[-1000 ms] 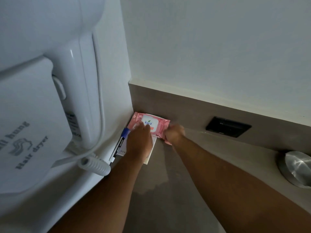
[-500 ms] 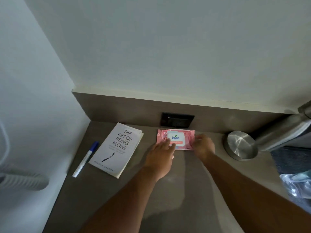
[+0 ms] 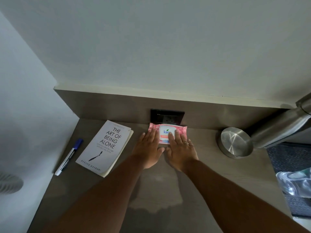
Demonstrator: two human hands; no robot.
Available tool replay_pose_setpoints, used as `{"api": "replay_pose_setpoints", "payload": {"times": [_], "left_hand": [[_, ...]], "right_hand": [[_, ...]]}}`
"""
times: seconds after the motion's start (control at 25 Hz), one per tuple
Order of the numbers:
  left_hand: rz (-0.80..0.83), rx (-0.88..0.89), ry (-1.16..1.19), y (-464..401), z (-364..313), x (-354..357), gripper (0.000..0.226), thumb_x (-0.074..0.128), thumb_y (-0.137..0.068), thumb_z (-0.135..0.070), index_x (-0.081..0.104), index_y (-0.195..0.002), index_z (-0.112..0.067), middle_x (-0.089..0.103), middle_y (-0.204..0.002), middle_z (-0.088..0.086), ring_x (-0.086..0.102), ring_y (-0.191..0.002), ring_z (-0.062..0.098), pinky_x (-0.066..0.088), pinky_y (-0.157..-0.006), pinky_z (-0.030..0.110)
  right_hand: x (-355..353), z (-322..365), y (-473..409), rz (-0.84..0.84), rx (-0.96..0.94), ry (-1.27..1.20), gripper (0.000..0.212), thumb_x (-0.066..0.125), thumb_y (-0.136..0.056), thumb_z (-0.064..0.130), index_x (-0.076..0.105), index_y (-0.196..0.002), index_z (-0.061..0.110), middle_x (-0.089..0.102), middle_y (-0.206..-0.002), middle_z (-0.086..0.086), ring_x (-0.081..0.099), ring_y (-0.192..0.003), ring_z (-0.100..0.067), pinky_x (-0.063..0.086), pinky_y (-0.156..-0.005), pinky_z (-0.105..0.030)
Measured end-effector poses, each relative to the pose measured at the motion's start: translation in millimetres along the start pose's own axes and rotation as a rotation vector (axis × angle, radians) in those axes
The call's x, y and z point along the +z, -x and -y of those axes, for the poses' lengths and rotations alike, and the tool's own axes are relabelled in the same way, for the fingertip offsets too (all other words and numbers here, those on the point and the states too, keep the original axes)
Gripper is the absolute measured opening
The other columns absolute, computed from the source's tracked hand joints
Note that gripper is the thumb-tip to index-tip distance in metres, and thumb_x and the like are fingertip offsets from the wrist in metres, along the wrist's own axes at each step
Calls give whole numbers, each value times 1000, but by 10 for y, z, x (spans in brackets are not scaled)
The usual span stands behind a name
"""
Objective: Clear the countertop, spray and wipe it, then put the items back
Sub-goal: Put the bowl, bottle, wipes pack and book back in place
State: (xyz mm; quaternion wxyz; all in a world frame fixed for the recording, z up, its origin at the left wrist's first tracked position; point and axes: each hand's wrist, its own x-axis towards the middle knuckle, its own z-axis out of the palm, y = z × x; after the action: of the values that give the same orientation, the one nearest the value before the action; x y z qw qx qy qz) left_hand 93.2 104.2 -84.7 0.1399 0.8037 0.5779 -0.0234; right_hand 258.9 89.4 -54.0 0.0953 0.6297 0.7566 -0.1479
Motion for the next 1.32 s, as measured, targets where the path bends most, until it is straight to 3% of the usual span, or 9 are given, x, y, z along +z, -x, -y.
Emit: {"api": "replay_pose_setpoints", "payload": {"times": [0.12,0.24,0.36,0.56,0.68,0.8,1.12,1.24,1.32], "left_hand": [[1,35,8,91,52,-110,77,30,-101,-51,-6,-155,-10,-10,-164,10,-11,-150,22,-5,-122,40],[-139,-66,78,460,337,-224,74,39,-101,-44,0,-155,-12,-4,-164,11,-5,-151,25,-4,-119,36],[-221,-296,76,1002,744,-208,72,46,-99,-41,14,-155,-10,11,-162,15,12,-150,30,7,-118,39],[-179,-475,124,1382,1115,-187,72,27,-97,-61,24,-151,-14,23,-160,12,25,-146,31,27,-117,44],[-167,-522,145,1402,1163,-130,71,29,-98,-58,19,-153,-14,16,-162,12,19,-148,31,21,-118,44],[-180,-585,136,1349,1327,-107,73,34,-99,-52,11,-154,-10,10,-163,16,13,-149,32,13,-121,44],[-218,-500,126,1393,1549,-76,74,33,-98,-50,9,-154,-9,7,-163,16,7,-151,30,1,-119,38],[-278,-543,156,1536,1489,-245,67,36,-99,-50,25,-151,-10,27,-159,15,27,-146,32,24,-118,45],[-437,-621,142,1732,1463,-329,52,53,-95,-39,47,-137,-10,57,-136,13,57,-122,30,50,-97,40]], "right_hand": [[-29,89,72,-55,7,-14,66,26,-100,44,9,-157,15,4,-165,-15,3,-152,-35,11,-121,-48],[-115,411,121,-155,-168,-143,62,36,-100,37,20,-155,14,19,-163,-13,18,-150,-32,18,-119,-42],[-180,918,-73,-99,-396,-161,60,43,-99,36,28,-153,14,29,-160,-13,31,-145,-31,26,-116,-40],[-93,1662,-523,24,-357,0,66,33,-100,53,24,-153,16,18,-162,-18,22,-148,-34,23,-118,-45],[-75,1895,-735,33,-364,74,71,29,-98,59,20,-154,16,11,-164,-16,18,-149,-33,22,-118,-45],[-83,2114,-909,-22,-402,159,73,34,-95,62,22,-152,17,17,-161,-16,30,-143,-35,35,-109,-47],[-8,2205,-995,-137,-376,250,79,33,-90,71,25,-150,20,31,-152,-17,44,-131,-38,44,-94,-47],[-148,2295,-972,-132,-386,268,74,40,-90,68,31,-146,20,31,-150,-15,43,-130,-37,43,-95,-46],[-255,2438,-936,-173,-440,195,65,51,-89,58,38,-140,19,40,-144,-12,48,-124,-35,45,-93,-46]]}}
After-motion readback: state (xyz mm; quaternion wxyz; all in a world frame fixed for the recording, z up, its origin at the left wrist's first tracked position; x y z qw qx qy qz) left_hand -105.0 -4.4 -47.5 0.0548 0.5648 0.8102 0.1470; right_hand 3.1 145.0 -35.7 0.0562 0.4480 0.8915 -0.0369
